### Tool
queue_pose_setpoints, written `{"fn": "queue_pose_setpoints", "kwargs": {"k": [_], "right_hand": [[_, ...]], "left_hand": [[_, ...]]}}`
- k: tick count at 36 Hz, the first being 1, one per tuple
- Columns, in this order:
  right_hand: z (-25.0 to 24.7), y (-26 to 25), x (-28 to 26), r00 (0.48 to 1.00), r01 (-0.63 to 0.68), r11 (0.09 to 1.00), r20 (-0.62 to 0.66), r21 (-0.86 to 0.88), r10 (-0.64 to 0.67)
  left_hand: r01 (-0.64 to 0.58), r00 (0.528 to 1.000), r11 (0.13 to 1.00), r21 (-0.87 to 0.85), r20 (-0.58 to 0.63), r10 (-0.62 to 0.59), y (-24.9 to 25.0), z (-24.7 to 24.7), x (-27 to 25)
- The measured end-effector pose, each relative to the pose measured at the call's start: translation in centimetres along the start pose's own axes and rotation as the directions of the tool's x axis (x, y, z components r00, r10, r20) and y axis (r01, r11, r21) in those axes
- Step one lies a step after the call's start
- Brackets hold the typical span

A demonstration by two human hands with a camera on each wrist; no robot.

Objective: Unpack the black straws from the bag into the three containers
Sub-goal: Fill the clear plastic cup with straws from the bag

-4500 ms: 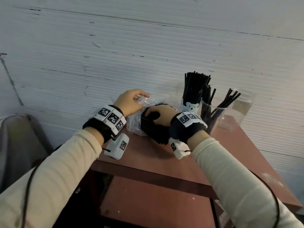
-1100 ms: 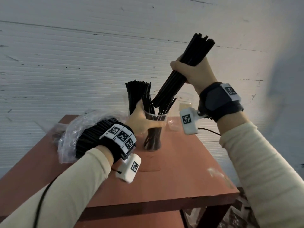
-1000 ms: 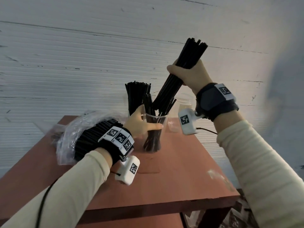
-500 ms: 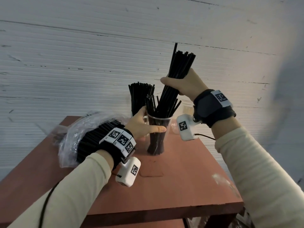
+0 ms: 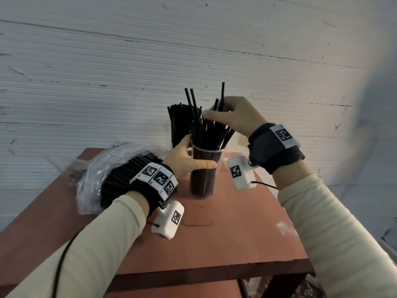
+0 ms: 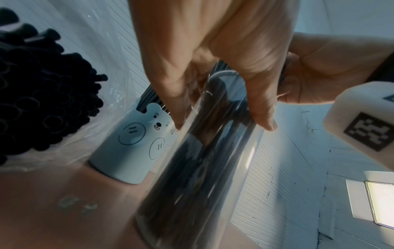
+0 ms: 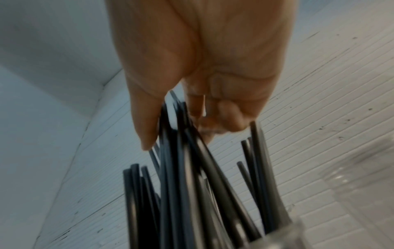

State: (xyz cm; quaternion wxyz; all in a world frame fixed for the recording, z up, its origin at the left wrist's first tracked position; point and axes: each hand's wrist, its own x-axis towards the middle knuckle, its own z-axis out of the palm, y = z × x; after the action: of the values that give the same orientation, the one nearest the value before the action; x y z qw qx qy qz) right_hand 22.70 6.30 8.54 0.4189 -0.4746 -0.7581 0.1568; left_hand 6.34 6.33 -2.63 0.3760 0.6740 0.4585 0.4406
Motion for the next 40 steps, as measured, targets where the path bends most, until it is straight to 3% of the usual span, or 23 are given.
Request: {"fn": "queue_pose_setpoints", "kwargs": {"k": [4,6,9,12,14,18,22,25,28,33,40], "right_hand": [[0.8,0.0,-0.3,0.978,0.106,0.994,-0.185,0.022,-0.1],[1.2,0.0,-0.5,0.964,0.195,0.981,-0.19,0.023,-0.187],[2.0,0.4,-0.7,0.952,0.28,0.956,-0.099,-0.091,-0.288],[2.5,0.8,-0.6,0.968,0.239,0.945,-0.021,-0.225,-0.25],[2.7,1.1,-0.4,0.97,0.221,0.932,-0.037,-0.288,-0.241],[2.6,0.8,0.0,0.948,0.277,0.939,-0.101,-0.202,-0.302],[2.6,-0.1,0.4,0.94,0.342,0.913,0.064,-0.222,-0.336],[2.7,-0.1,0.5,0.955,0.282,0.908,0.18,-0.311,-0.235],[2.7,0.4,0.1,0.982,0.179,0.921,0.125,-0.346,-0.144],[2.6,1.5,-1.2,0.958,0.263,0.931,-0.047,-0.253,-0.284],[2.5,1.8,-2.8,0.95,0.313,0.892,0.092,-0.326,-0.3]], "left_hand": [[-0.014,1.0,1.0,0.018,-0.009,0.015,0.0,0.0,0.0],[-0.014,1.0,1.0,0.02,-0.015,0.014,0.0,0.1,0.1],[-0.011,1.0,1.0,0.015,-0.024,0.011,0.0,0.1,0.1],[-0.003,0.999,1.0,0.016,-0.034,0.003,-0.1,0.2,0.2],[-0.004,0.999,1.0,0.013,-0.035,0.005,-0.1,0.2,0.2],[-0.007,0.999,1.0,-0.002,-0.032,0.007,0.0,0.2,0.1],[-0.004,1.0,1.0,-0.012,-0.022,0.003,0.0,0.2,0.1],[0.012,1.0,1.0,-0.014,-0.019,-0.012,0.0,0.2,0.1],[0.014,1.0,1.0,-0.014,-0.02,-0.015,0.0,0.2,0.1],[0.002,1.0,0.999,-0.046,-0.022,-0.003,0.2,0.3,0.0],[0.034,0.999,0.999,-0.008,-0.004,-0.034,0.2,0.6,0.1]]}}
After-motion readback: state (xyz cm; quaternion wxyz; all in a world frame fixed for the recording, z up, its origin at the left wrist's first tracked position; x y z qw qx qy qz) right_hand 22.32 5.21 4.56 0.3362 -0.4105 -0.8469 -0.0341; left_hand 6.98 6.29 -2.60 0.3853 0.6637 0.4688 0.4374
